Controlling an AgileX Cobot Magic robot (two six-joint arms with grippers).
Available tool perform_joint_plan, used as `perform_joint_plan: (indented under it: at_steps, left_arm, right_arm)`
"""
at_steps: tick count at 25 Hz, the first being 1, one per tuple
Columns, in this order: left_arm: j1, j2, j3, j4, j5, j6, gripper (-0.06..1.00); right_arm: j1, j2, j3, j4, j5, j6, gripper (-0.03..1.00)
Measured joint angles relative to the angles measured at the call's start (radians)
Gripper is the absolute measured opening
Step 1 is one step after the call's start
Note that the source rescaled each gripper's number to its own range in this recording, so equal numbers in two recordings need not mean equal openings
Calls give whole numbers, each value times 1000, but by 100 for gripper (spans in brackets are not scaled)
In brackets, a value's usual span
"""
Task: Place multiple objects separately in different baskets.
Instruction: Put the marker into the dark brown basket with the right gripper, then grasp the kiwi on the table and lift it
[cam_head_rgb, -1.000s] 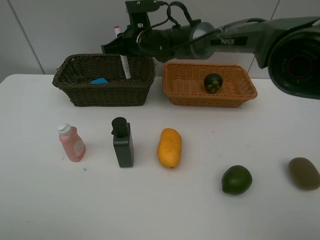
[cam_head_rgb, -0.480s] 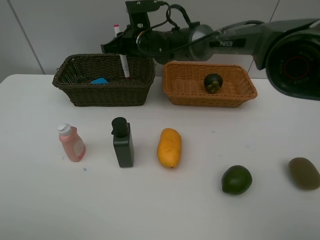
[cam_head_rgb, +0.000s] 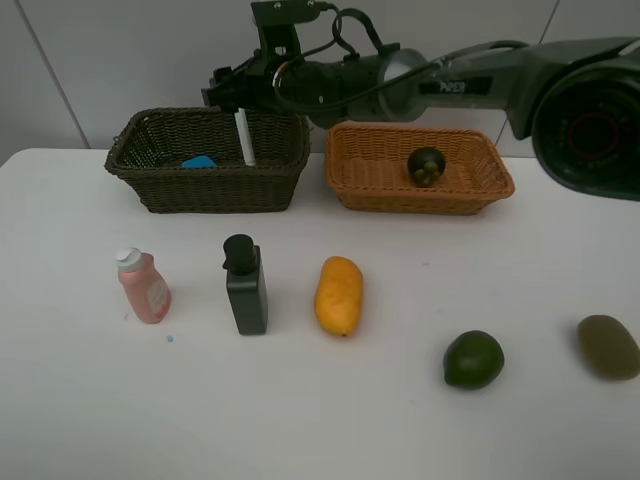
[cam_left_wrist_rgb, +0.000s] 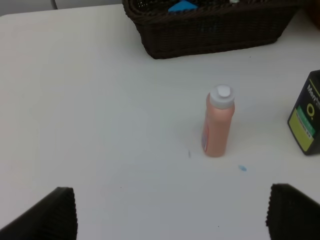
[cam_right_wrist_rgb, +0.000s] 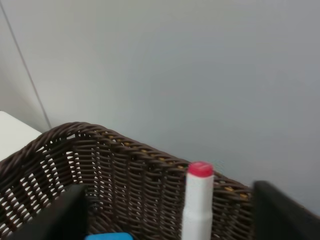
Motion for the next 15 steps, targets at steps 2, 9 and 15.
perform_joint_plan:
  at_steps: [2,9,15]
  left_arm:
    - [0,0,0,0,0,0,100]
    - [0,0,0,0,0,0,100]
    - [0,0,0,0,0,0,100]
  right_arm:
    - [0,0,0,0,0,0,97]
    - [0,0,0,0,0,2,100]
    - [0,0,0,0,1,2,100]
